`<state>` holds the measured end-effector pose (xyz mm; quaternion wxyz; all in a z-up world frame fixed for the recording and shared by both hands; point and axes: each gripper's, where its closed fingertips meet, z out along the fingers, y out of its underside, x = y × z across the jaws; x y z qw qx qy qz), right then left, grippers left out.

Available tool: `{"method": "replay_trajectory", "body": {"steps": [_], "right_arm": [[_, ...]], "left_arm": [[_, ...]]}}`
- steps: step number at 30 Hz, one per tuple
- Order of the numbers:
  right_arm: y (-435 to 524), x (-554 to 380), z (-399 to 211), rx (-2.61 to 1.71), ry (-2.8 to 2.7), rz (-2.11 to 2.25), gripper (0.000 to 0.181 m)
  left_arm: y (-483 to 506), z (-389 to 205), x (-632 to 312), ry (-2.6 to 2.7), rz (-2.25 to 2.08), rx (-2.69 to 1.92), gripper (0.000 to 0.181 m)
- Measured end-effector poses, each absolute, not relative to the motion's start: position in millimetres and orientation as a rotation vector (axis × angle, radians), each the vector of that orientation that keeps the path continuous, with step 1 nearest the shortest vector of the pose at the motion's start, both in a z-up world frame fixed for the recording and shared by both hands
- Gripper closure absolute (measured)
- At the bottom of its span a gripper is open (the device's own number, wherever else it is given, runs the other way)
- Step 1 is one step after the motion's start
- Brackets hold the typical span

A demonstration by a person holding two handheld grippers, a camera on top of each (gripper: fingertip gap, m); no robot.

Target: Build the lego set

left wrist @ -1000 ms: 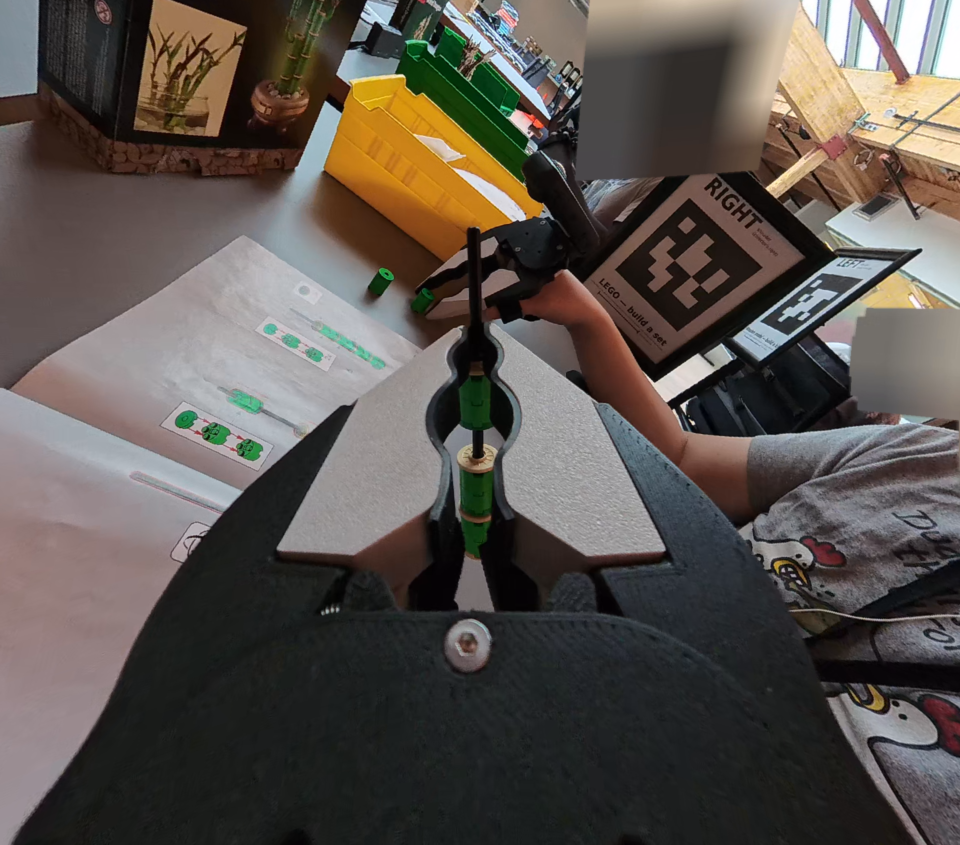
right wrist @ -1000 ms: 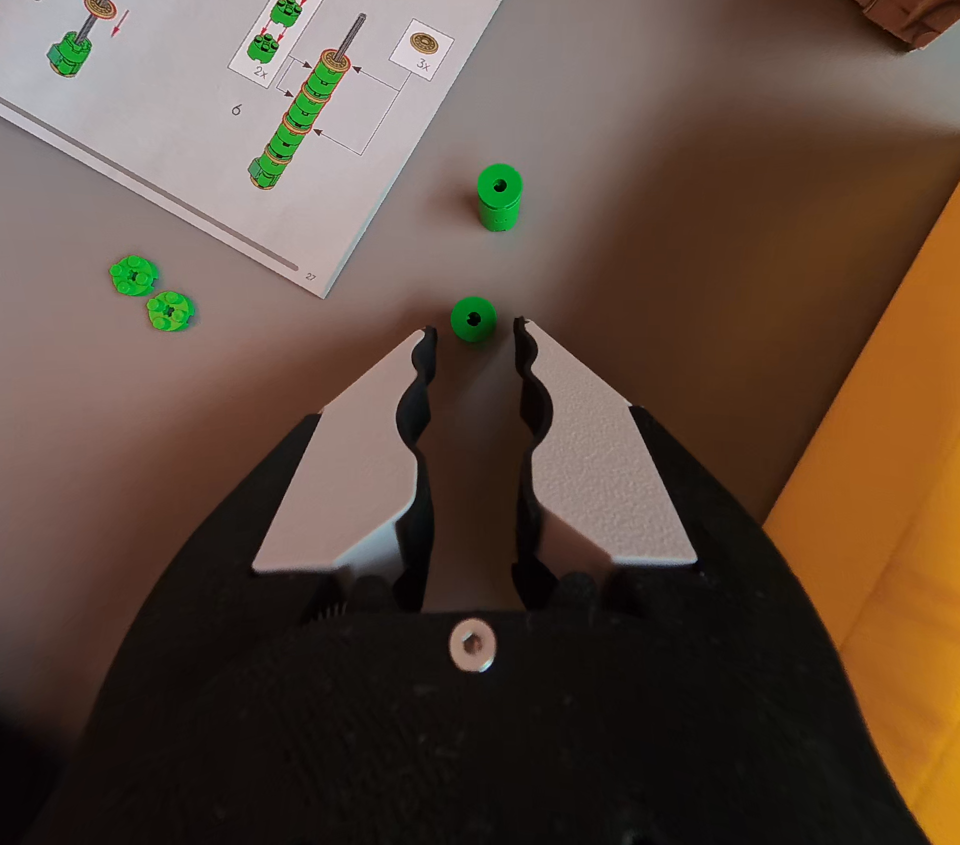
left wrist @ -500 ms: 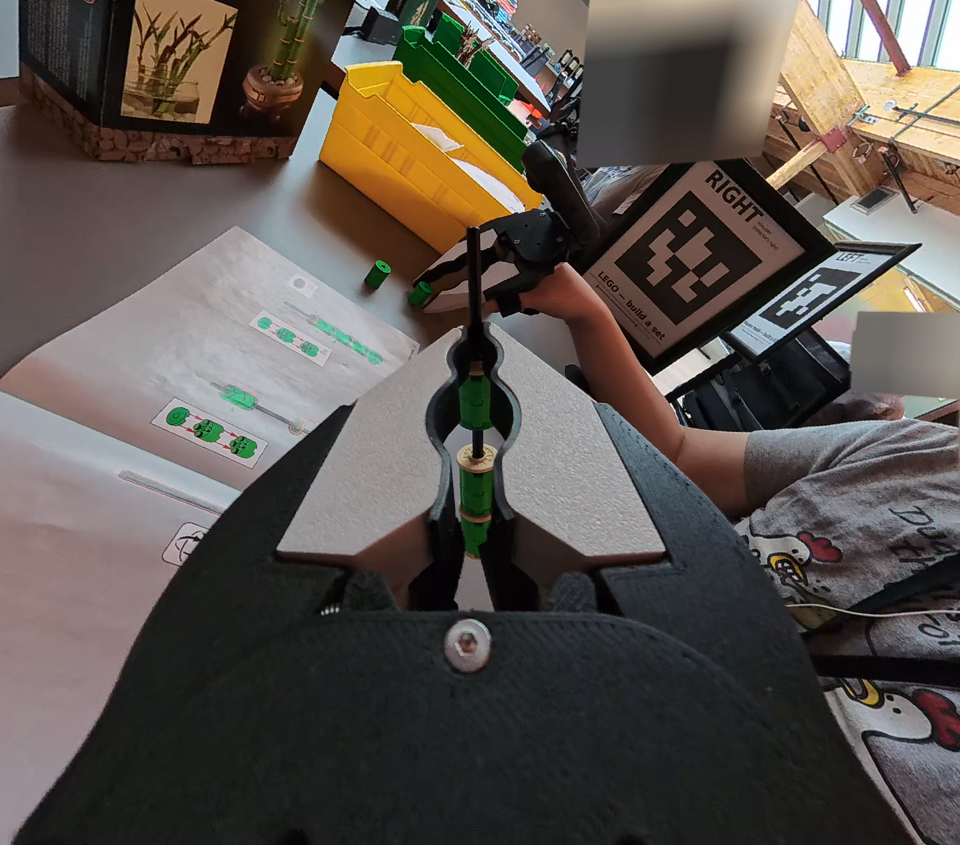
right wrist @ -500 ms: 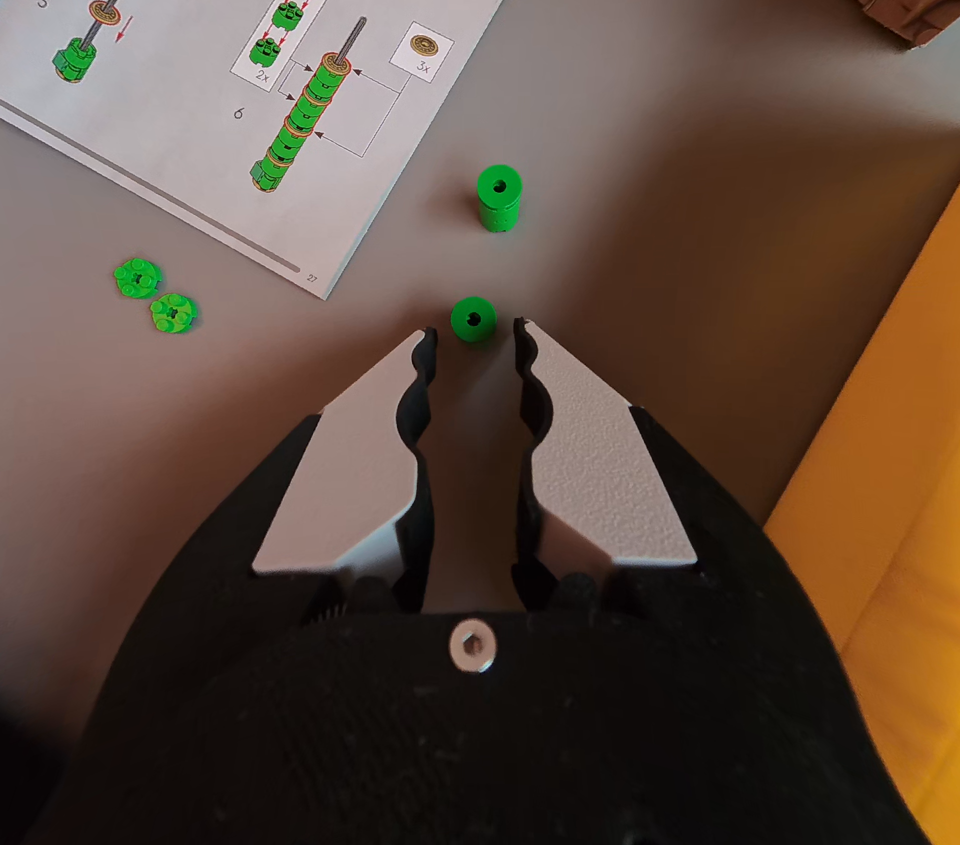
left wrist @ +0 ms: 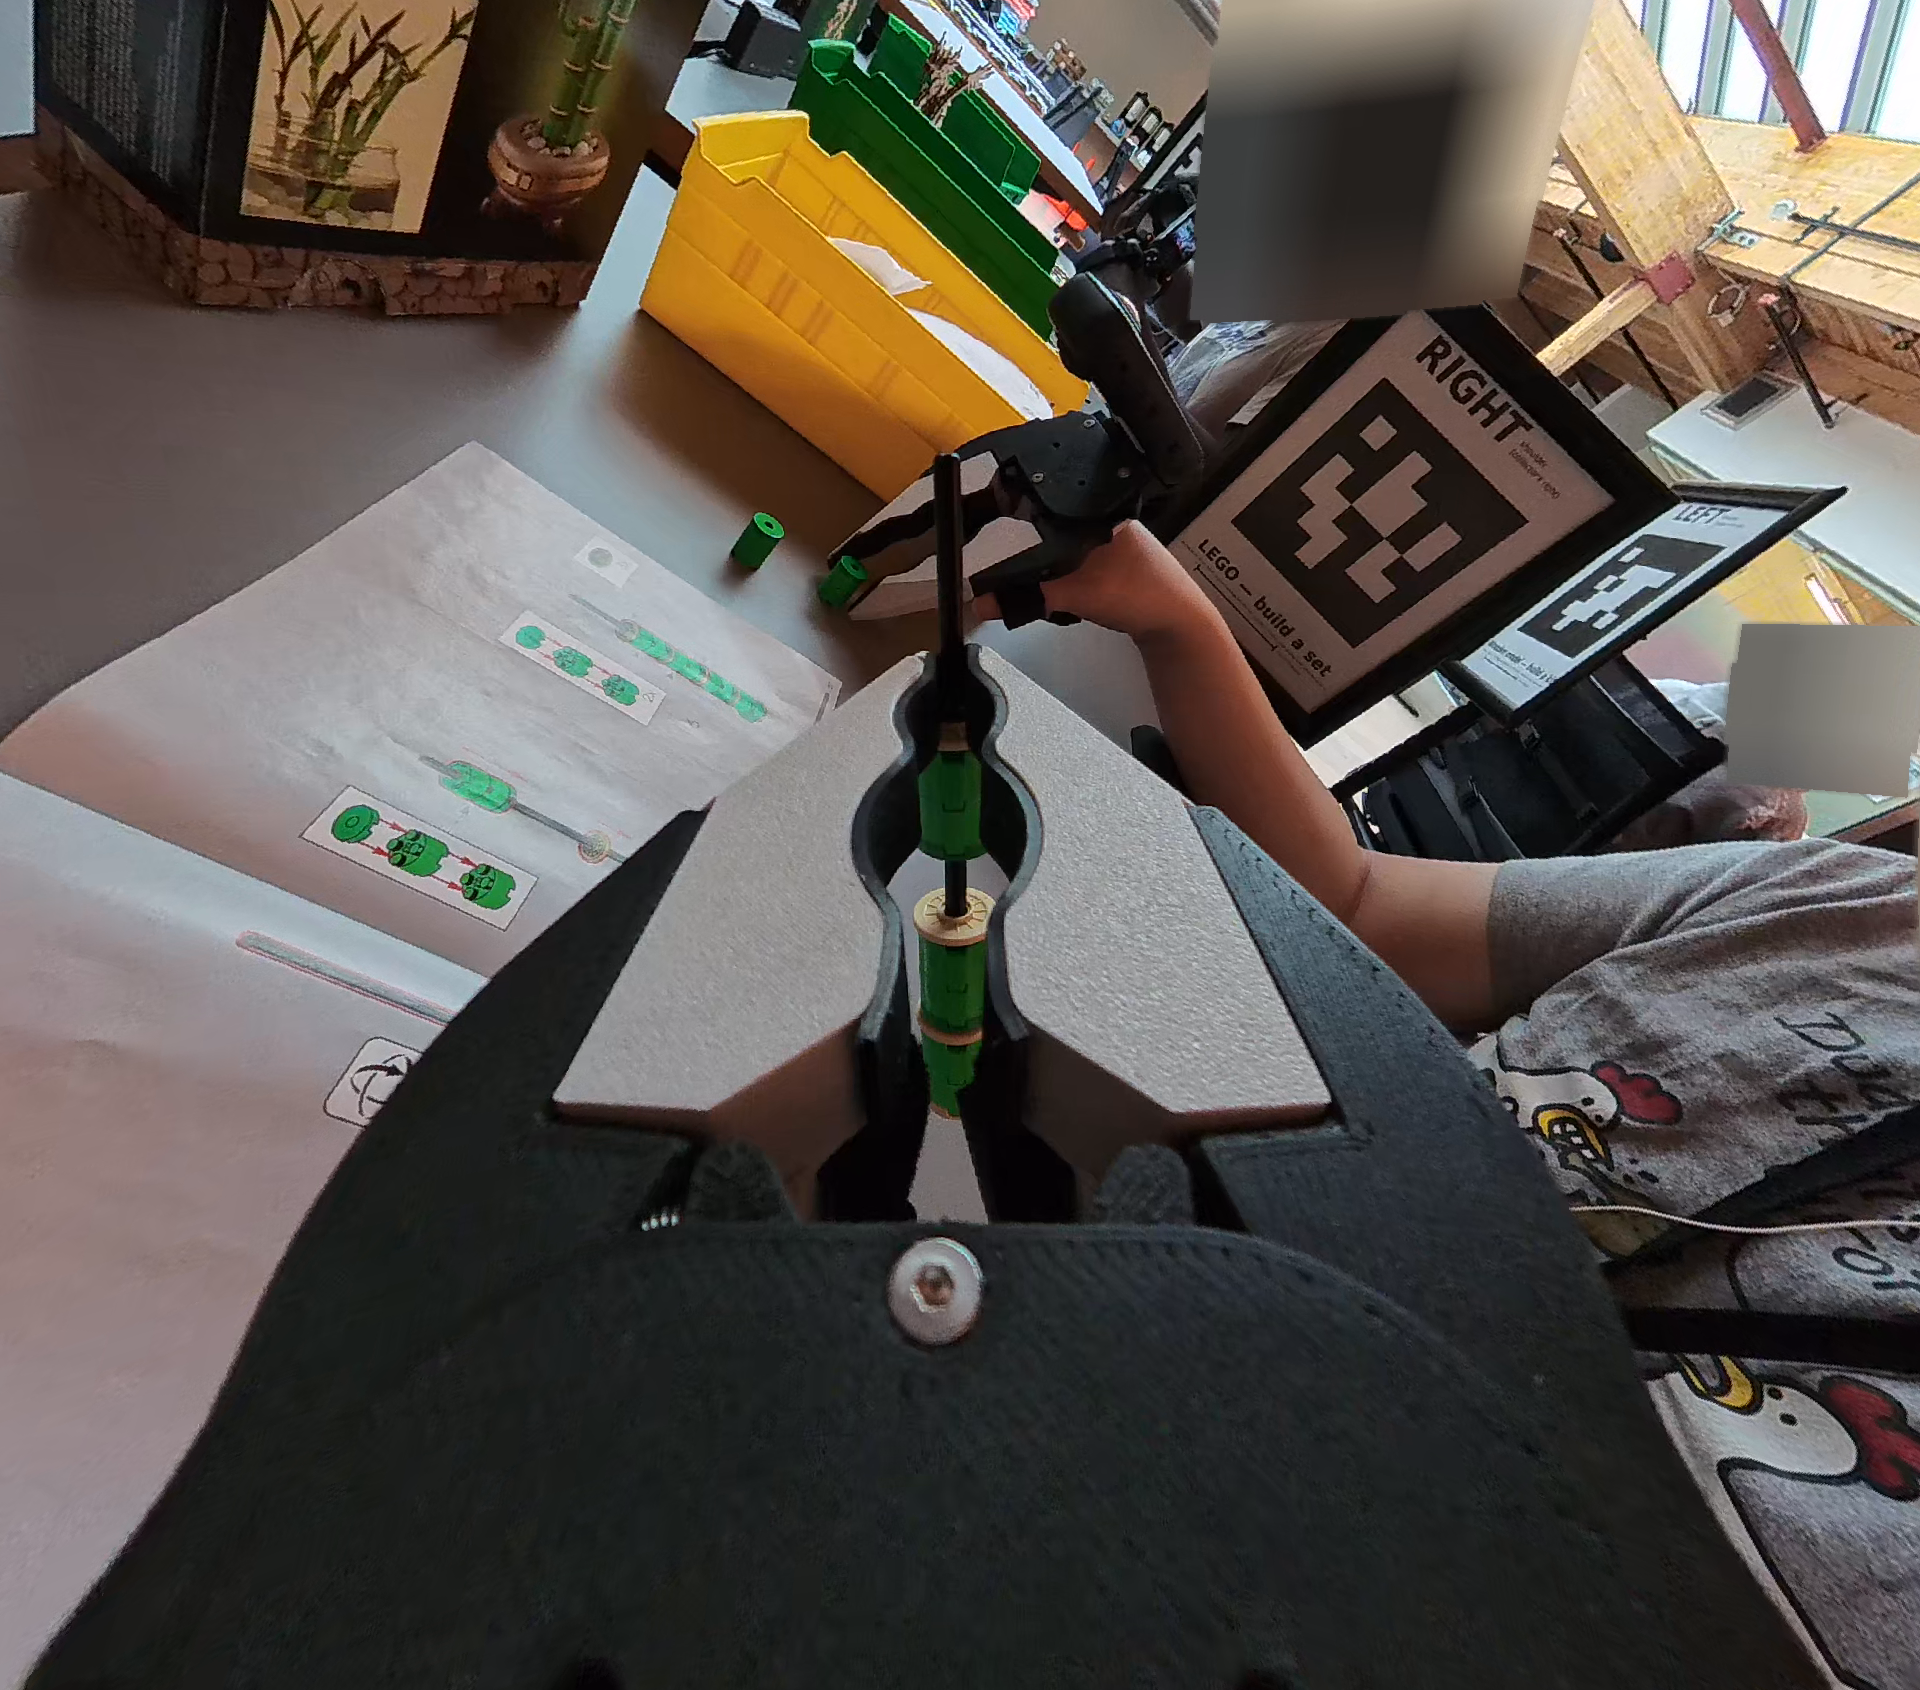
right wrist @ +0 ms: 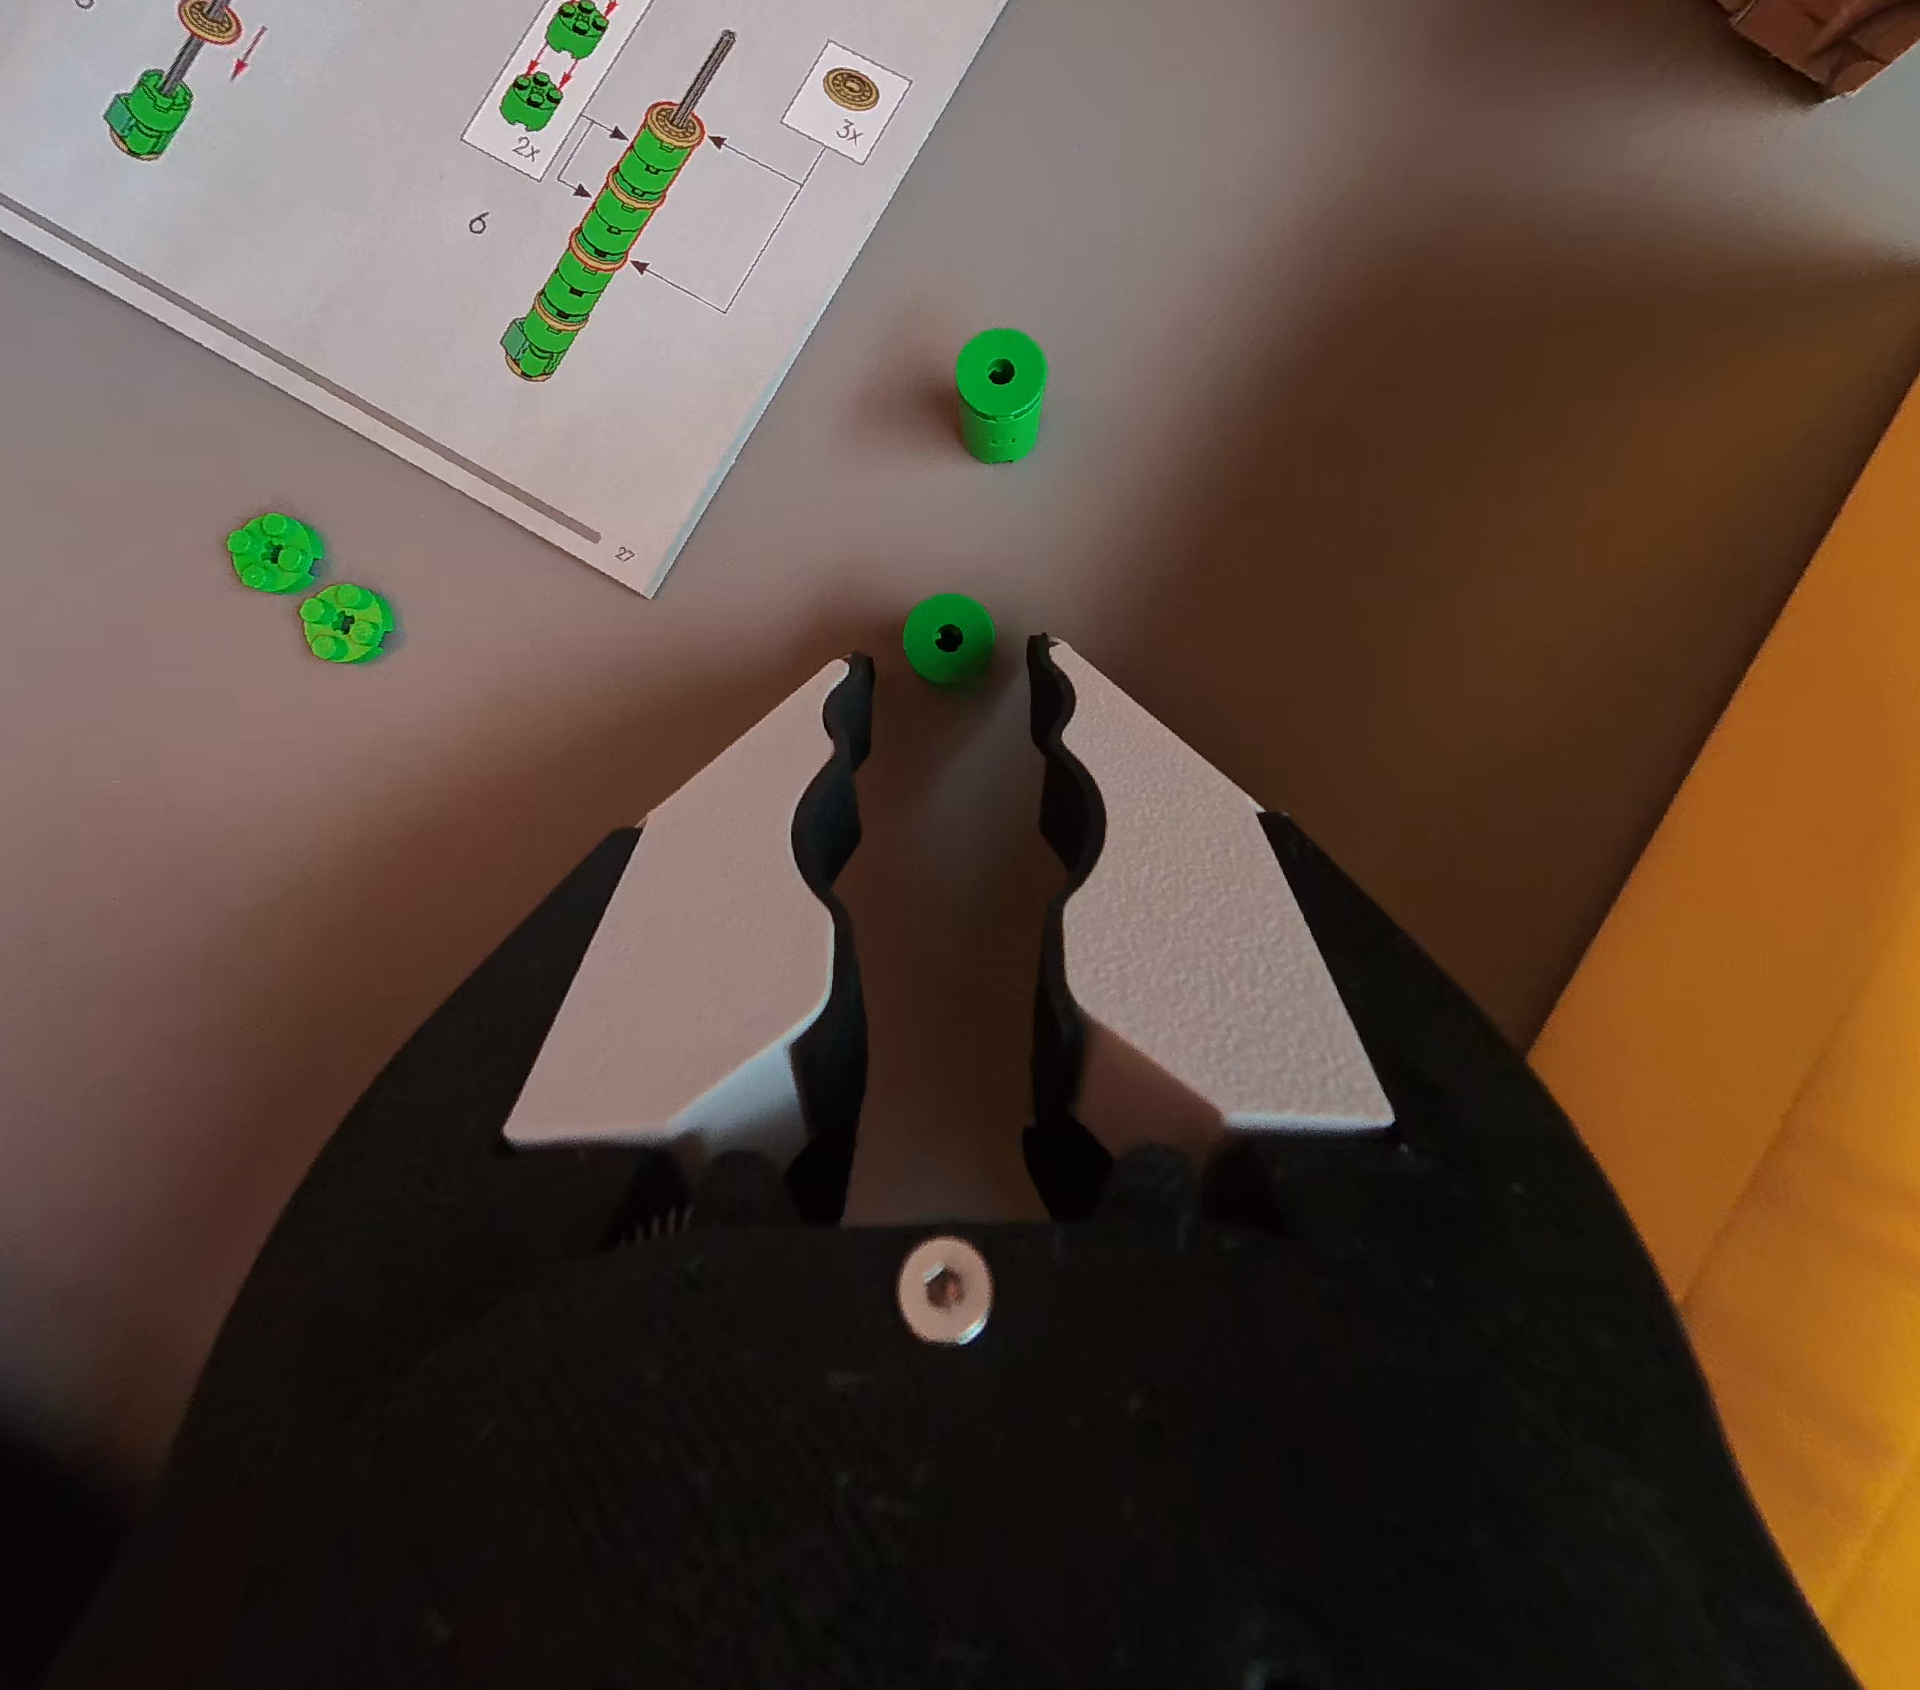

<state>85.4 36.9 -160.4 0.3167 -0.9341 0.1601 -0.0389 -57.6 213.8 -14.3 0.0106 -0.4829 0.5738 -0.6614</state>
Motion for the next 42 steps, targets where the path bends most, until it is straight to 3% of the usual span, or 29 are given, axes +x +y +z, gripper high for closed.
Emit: {"method": "replay_trajectory", "body": {"steps": [23,33,42], "right_arm": [[41.6,91.0,-146.8,-2.386,0.407,-0.154,0.147],[61.2,82.3,-21.4,-1.785,0.063,-0.551,0.155],[58.9,85.7,-18.3,-1.765,0.077,-0.575,0.156]], "left_arm": [[216.1,-15.5,-57.5,1.780,-2.071,-1.521,0.181],[219.8,-13.0,-58.5,1.761,-2.077,-1.518,0.181],[219.8,-14.3,-58.2,1.763,-2.079,-1.523,0.181]]}}
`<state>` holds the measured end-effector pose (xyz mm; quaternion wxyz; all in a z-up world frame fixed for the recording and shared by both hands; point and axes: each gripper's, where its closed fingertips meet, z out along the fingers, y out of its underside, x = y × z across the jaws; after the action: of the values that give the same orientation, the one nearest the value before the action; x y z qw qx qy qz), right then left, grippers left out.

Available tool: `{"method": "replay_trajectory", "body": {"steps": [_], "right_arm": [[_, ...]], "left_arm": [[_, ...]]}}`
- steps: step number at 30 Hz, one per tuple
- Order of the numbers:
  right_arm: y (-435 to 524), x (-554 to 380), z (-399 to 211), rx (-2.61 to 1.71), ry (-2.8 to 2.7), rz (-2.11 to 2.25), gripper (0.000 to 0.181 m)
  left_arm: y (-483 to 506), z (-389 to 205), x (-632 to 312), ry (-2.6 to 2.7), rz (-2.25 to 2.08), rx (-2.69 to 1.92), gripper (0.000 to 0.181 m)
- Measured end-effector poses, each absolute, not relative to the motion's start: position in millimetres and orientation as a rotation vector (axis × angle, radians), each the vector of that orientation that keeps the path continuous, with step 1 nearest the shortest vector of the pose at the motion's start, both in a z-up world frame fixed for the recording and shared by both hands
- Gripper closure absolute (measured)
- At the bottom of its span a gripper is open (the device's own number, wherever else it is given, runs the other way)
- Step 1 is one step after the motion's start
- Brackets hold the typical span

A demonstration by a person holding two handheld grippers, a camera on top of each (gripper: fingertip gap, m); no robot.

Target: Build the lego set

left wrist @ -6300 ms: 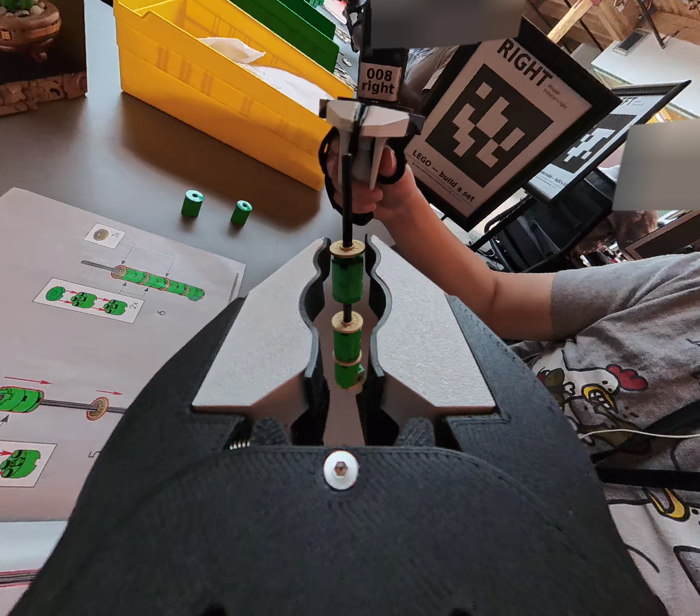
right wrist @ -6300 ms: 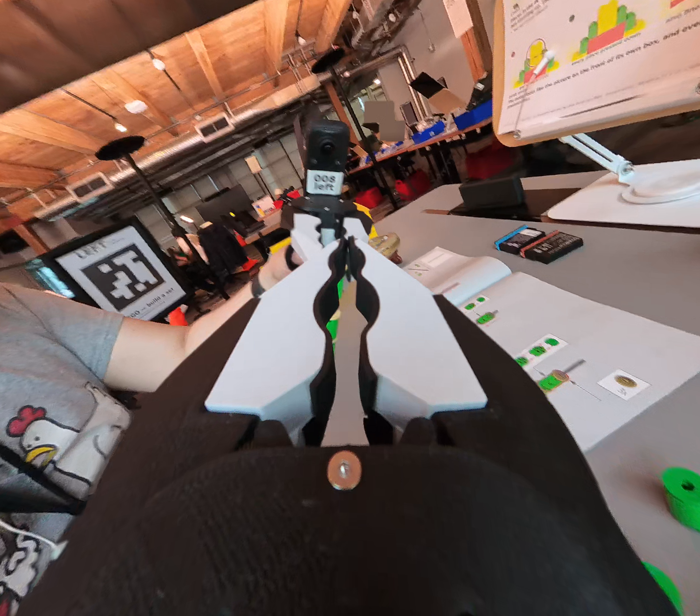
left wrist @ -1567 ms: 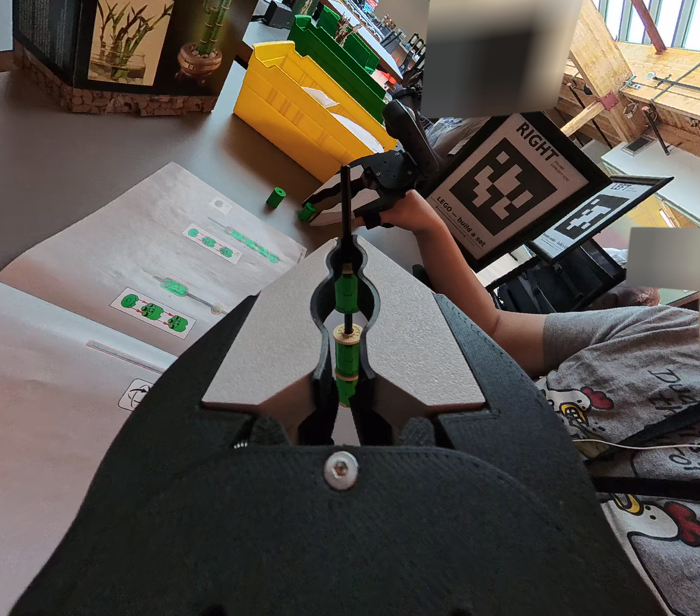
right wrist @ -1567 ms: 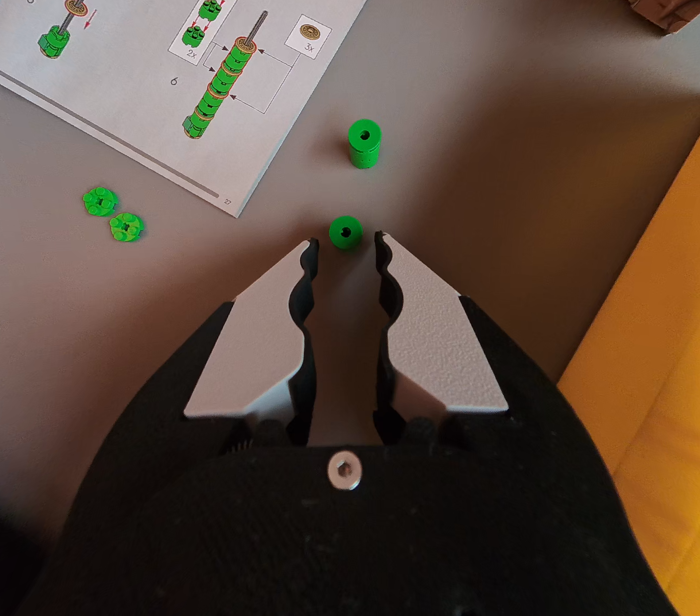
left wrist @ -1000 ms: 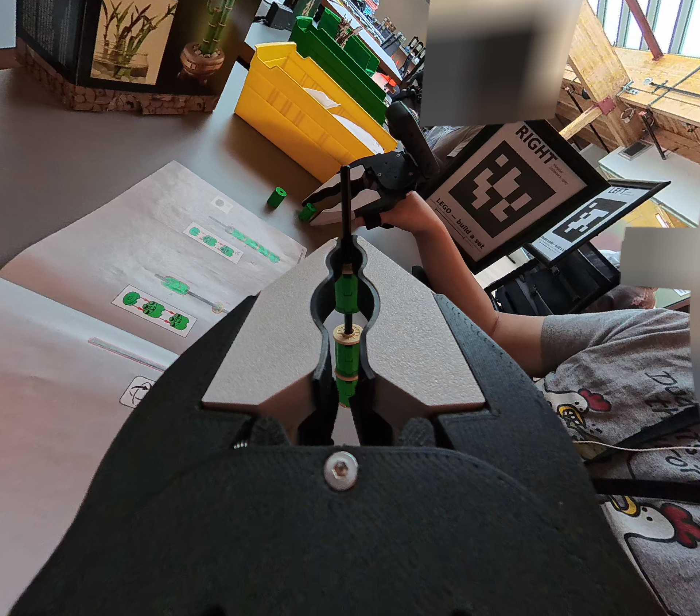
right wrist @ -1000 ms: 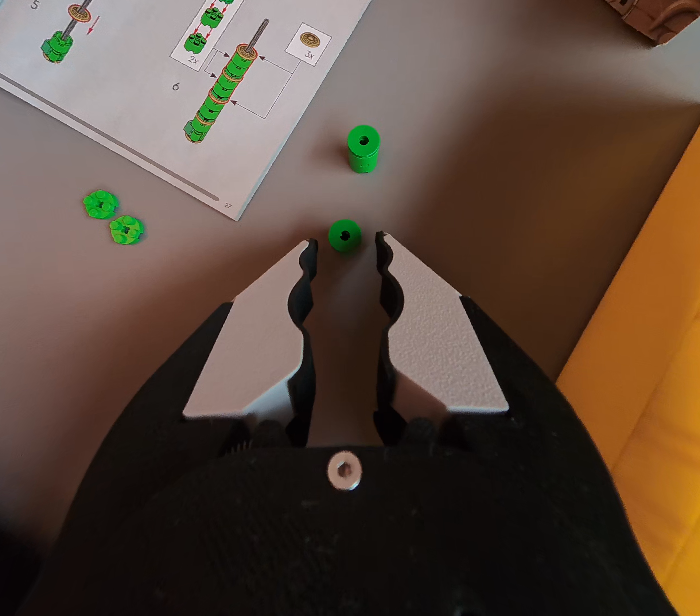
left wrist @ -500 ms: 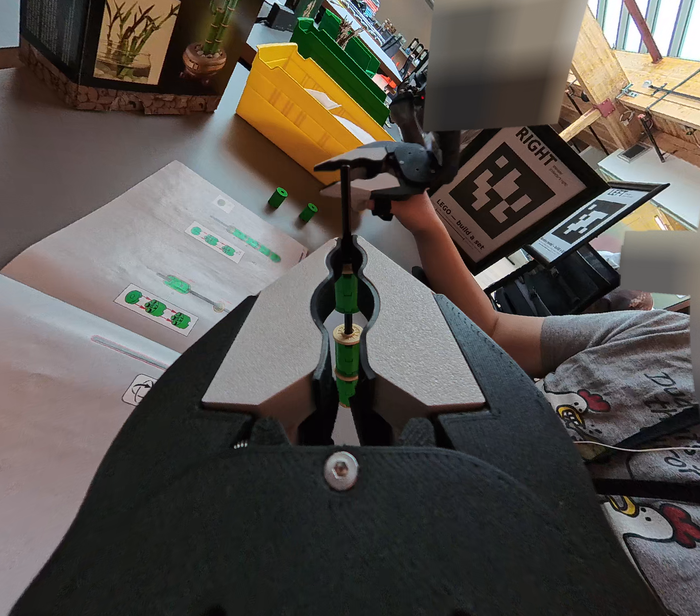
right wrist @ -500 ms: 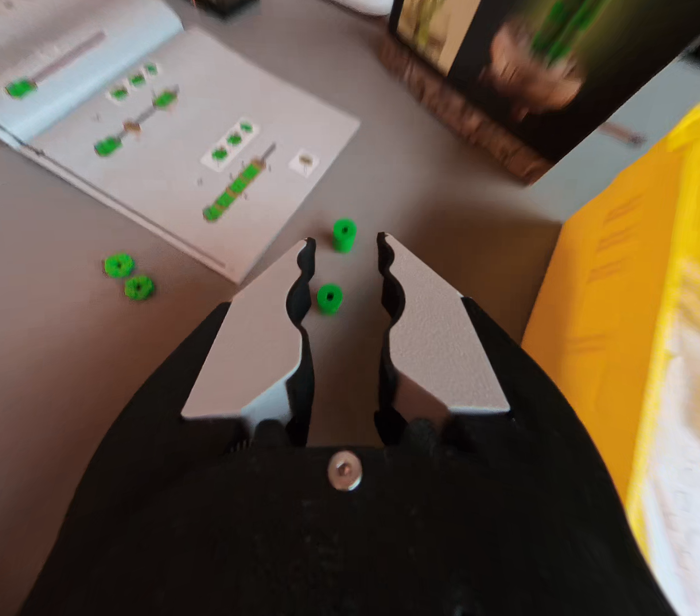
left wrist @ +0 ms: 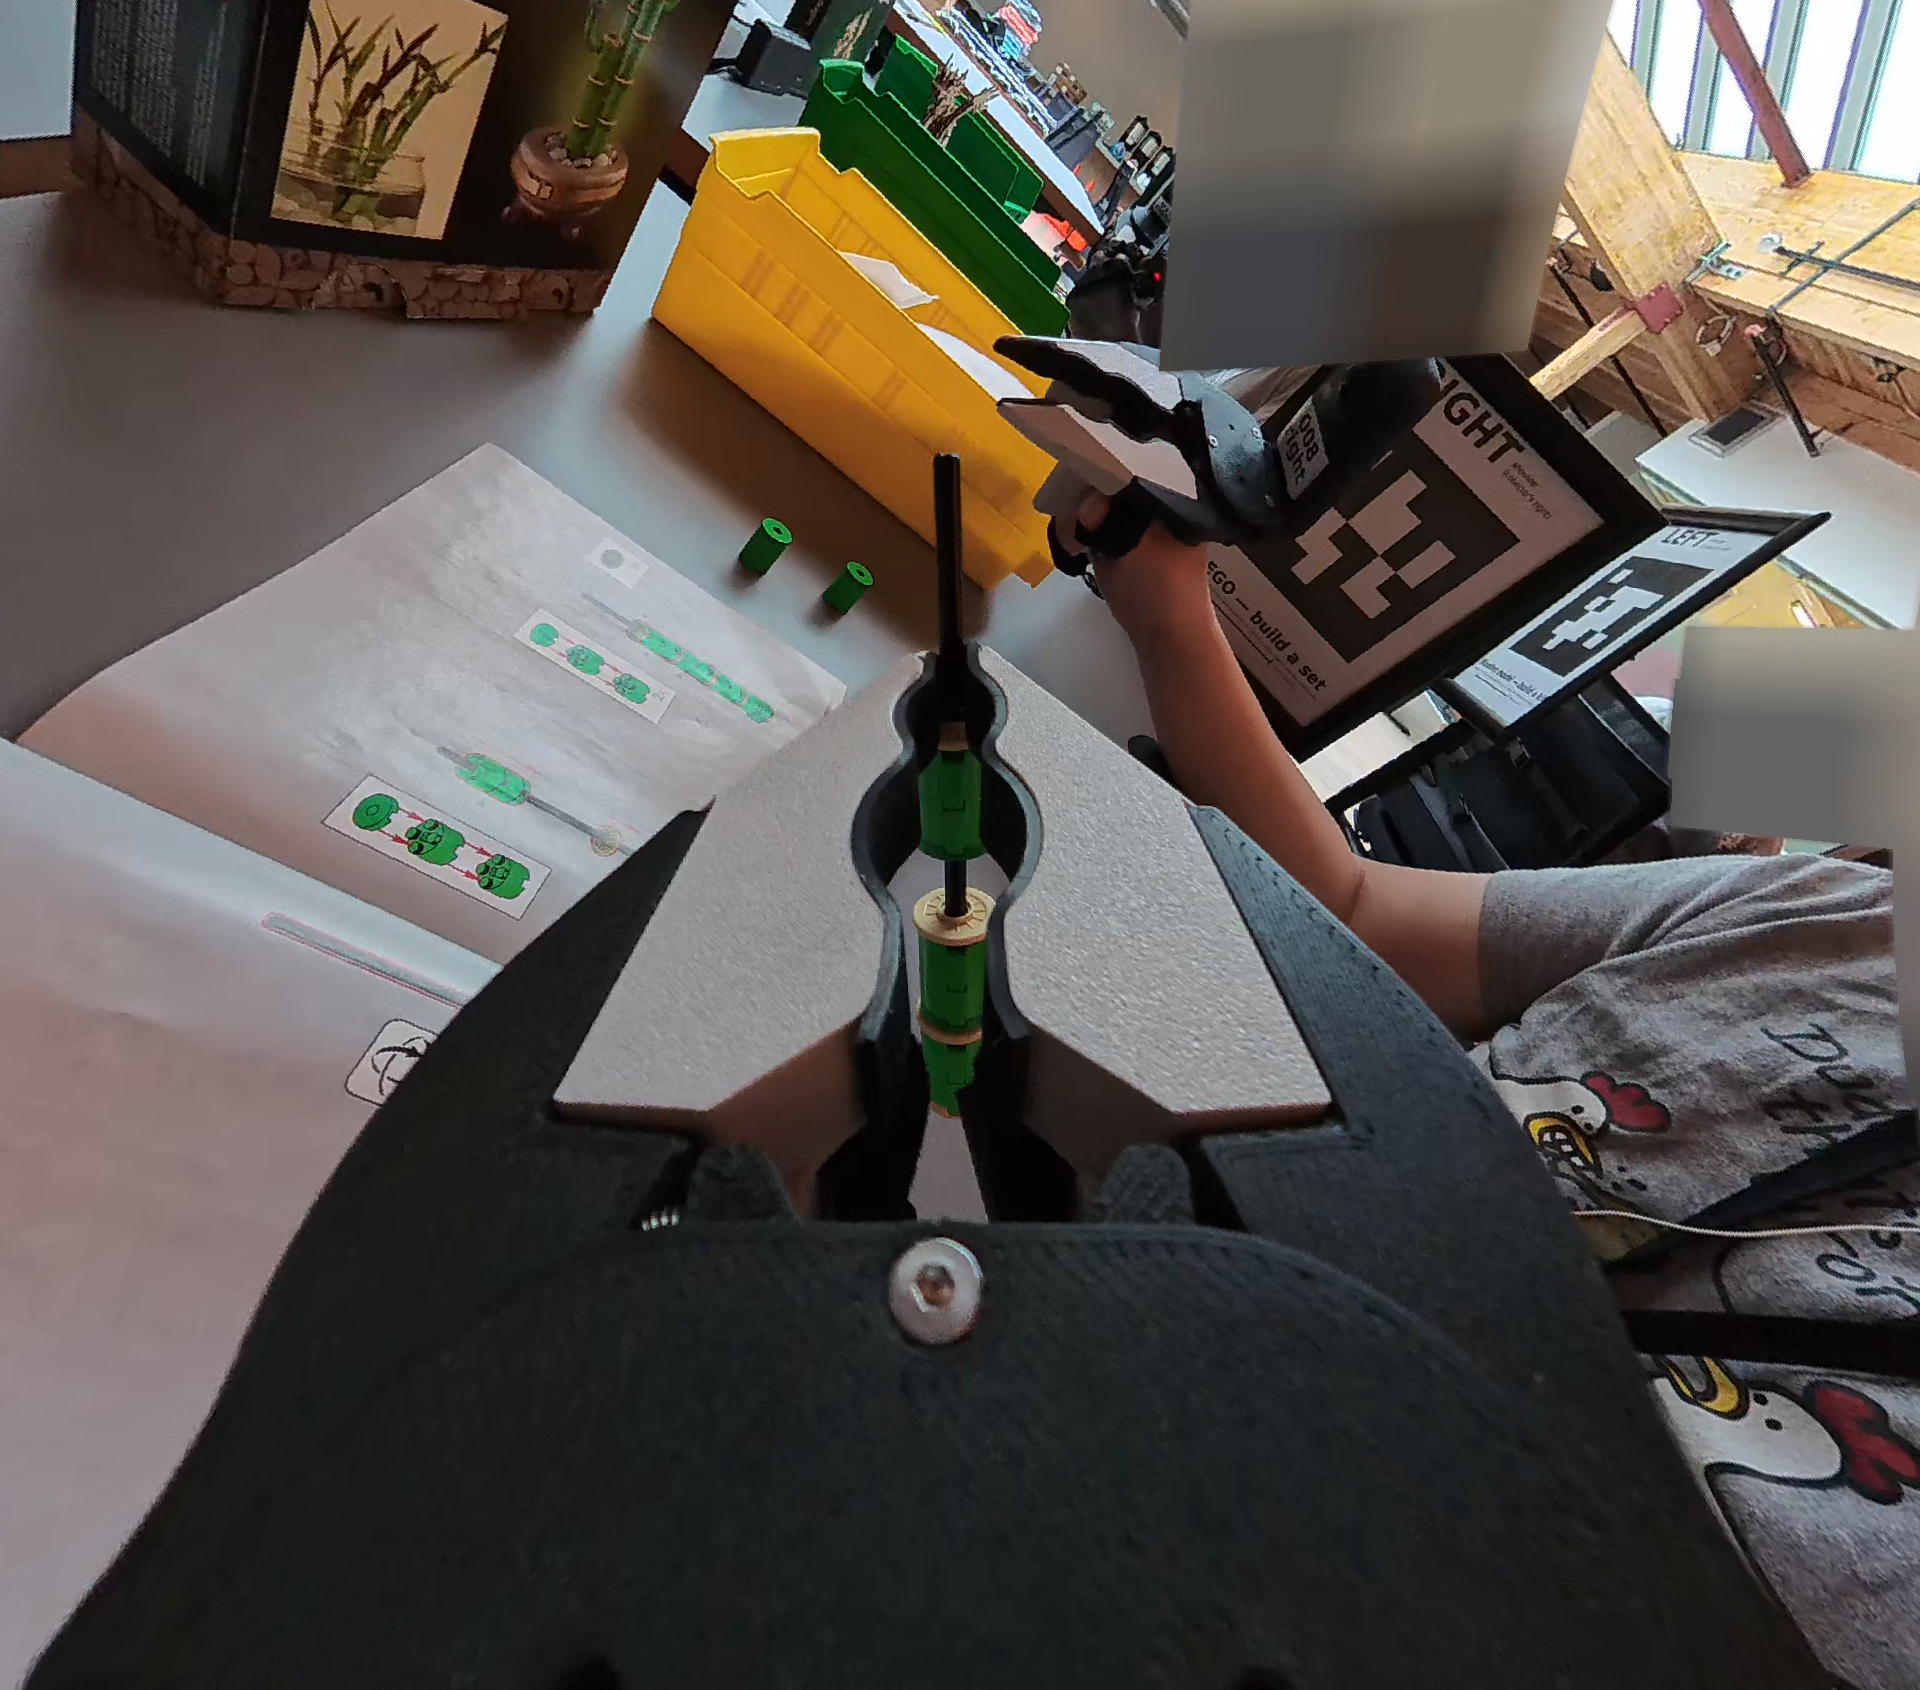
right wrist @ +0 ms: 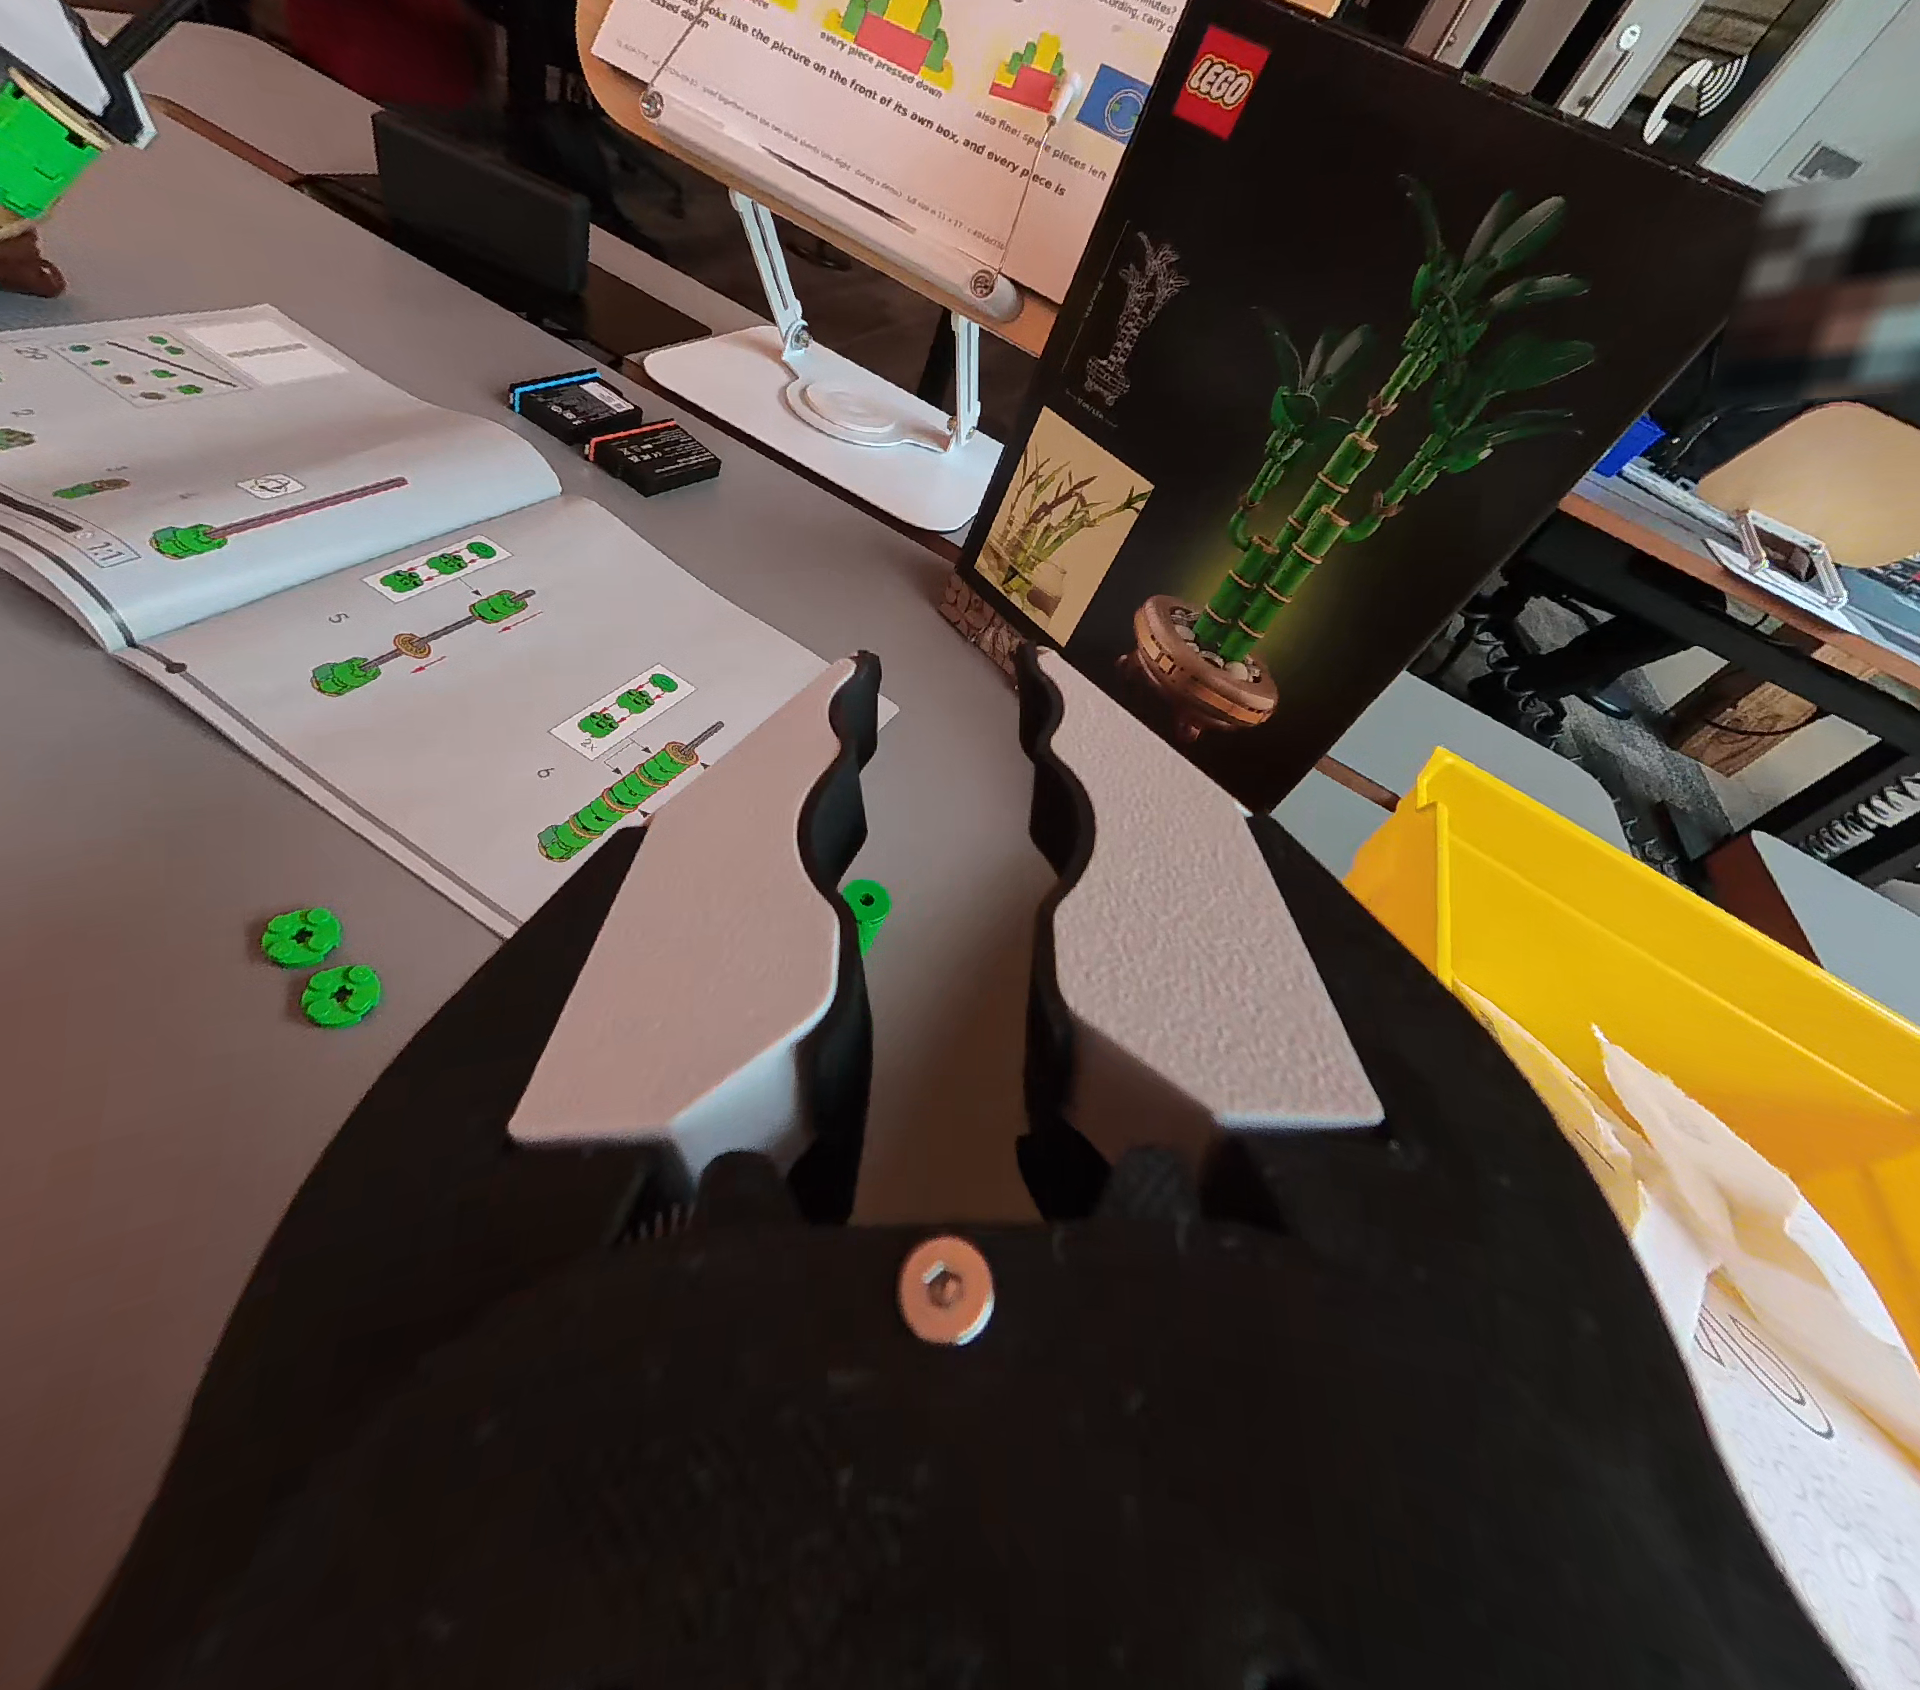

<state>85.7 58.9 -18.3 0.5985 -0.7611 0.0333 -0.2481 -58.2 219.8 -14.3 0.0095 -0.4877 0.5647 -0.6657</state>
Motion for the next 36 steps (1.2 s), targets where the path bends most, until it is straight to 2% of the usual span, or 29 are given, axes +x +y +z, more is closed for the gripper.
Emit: {"method": "replay_trajectory", "body": {"steps": [16,36], "right_arm": [[57.4,89.3,-19.9,-1.770,0.112,-0.547,0.156],[57.7,95.7,-24.8,-1.752,0.211,-0.423,0.156]], "left_arm": [[223.3,-14.2,-58.6,1.753,-2.077,-1.526,0.180],[271.8,-2.8,-65.3,1.498,-2.127,-1.560,0.181]]}}
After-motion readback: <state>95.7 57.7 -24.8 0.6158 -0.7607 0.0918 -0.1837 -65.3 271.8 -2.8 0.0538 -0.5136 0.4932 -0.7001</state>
